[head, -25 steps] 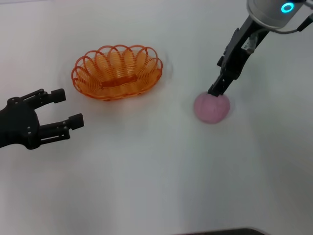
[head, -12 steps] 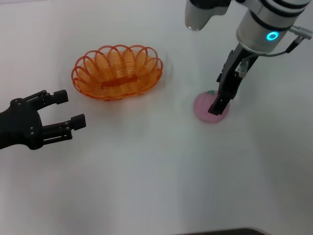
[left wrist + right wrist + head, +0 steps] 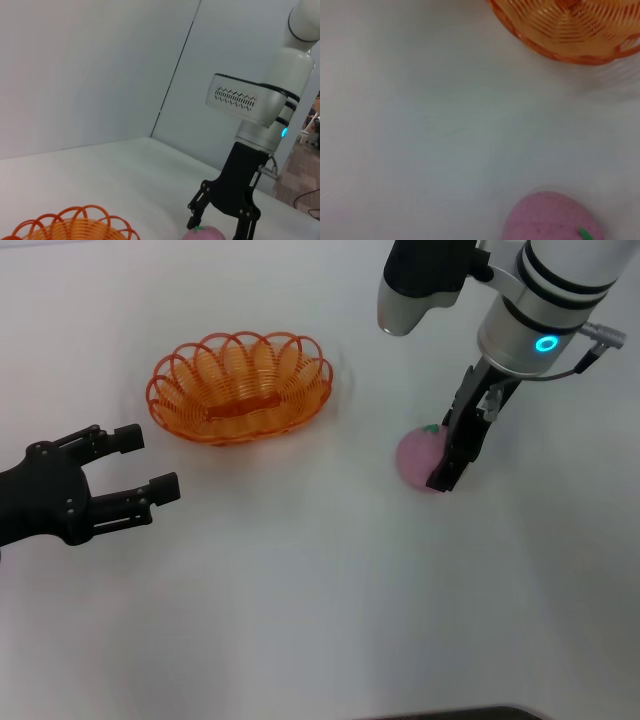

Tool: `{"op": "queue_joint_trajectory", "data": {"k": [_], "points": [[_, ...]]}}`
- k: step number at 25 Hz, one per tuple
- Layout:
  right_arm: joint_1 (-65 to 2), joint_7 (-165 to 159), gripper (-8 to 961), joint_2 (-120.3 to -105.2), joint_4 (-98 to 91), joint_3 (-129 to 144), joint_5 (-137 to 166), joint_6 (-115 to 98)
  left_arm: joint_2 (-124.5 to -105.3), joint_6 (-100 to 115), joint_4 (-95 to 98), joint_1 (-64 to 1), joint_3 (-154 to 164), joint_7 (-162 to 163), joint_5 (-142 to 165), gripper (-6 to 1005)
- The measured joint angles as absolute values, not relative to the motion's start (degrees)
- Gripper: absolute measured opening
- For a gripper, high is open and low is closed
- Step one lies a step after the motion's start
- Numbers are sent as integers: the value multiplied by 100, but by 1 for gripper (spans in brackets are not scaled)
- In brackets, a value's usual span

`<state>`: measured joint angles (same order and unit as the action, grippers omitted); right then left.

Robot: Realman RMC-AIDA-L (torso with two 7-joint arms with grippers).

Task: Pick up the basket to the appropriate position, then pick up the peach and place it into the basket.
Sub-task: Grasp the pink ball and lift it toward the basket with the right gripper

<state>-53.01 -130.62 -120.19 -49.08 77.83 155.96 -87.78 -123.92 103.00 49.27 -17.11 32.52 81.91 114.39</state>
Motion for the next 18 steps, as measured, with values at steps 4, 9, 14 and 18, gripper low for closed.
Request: {"op": "queue_joint_trajectory", "data": {"k": [4,9,14,18], "points": [[-5277,-12963,894,-12019,-4886,7786,15453,-8739,-12387,10261,4898,-1739,3252,8191,11498,887],[-5276,-12858,834,-12005,-4859,7794,15385,-8787,-12384,10246,4882,-1771,3252,8193,11552,887],[-5285,-12868,678,-12005,-4855,7810,15396,-8798,-12383,10246,4857,-1785,3252,8193,11559,887],[-5298,-12884,498,-12002,-4853,7832,15401,-8825,-12378,10239,4787,-1815,3254,8191,11568,887]]}}
